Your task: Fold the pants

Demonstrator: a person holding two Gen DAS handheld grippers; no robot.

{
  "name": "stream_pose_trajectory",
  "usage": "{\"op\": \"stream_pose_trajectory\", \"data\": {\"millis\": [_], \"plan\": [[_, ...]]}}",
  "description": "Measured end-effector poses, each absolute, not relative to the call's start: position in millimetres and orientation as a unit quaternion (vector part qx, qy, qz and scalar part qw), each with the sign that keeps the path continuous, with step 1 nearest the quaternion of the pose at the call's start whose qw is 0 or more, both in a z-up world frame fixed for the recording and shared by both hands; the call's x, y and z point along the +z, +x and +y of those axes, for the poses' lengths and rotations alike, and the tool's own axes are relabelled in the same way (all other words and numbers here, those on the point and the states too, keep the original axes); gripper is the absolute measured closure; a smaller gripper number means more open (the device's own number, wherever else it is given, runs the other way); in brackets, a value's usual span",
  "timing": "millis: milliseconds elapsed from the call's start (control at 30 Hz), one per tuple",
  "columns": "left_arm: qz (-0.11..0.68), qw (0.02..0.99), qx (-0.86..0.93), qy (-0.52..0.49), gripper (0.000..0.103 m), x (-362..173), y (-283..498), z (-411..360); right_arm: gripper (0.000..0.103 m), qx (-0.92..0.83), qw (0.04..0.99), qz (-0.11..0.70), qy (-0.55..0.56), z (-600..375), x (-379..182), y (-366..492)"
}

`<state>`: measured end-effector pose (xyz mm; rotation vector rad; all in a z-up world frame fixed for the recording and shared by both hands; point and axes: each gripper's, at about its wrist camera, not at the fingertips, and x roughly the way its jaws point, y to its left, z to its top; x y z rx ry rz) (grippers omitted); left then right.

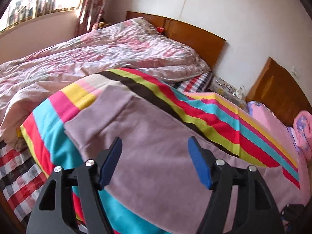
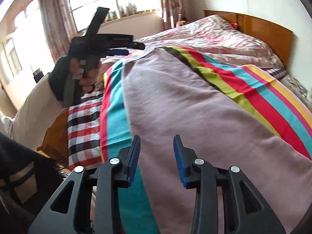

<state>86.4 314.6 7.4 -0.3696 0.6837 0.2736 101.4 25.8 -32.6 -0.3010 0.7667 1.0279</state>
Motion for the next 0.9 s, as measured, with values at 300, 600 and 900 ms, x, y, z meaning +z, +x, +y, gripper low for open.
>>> {"op": "stream_pose_trajectory", "data": {"millis": [300, 600, 900], "plan": [[0.439, 0.89, -0.107, -0.059, 0.029, -50, 171, 119, 0.048, 0.268, 0.868, 0.412, -0.075, -115, -47, 119], [0.474, 0.88, -0.037, 0.008, 0.021, -74, 192, 96, 0.045, 0.265, 0.853, 0.439, -0.097, -192, -77, 63], [0.421, 0.888, -0.168, 0.076, 0.014, -39, 198, -54, 0.04, 0.085, 0.907, 0.409, -0.053, -295, -51, 82]]}}
